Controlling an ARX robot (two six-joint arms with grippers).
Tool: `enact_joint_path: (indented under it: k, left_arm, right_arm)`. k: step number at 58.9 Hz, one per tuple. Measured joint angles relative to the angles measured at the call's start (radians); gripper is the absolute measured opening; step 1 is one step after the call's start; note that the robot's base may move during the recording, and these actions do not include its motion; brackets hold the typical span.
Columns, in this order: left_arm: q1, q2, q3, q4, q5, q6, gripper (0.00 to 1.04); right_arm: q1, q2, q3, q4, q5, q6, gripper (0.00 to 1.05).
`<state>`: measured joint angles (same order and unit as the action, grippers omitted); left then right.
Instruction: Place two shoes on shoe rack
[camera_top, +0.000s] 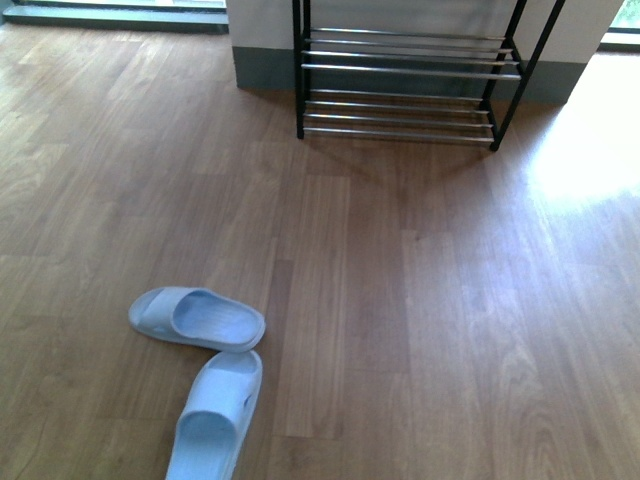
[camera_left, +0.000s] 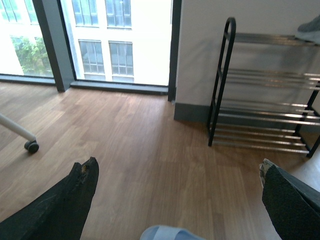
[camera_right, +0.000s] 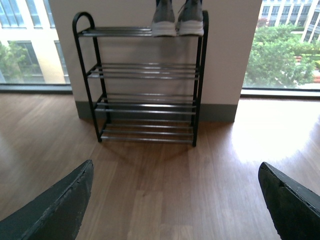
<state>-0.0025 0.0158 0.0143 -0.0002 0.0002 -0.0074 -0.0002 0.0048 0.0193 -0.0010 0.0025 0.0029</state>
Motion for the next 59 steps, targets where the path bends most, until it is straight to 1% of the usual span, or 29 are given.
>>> enact_joint_path:
  k: [59]
  left_arm:
    - [0.0, 0.0, 0.0, 0.0, -0.003, 0.0, 0.95]
  right_arm:
    - [0.0, -0.002, 0.0, 0.0, -0.005, 0.0, 0.96]
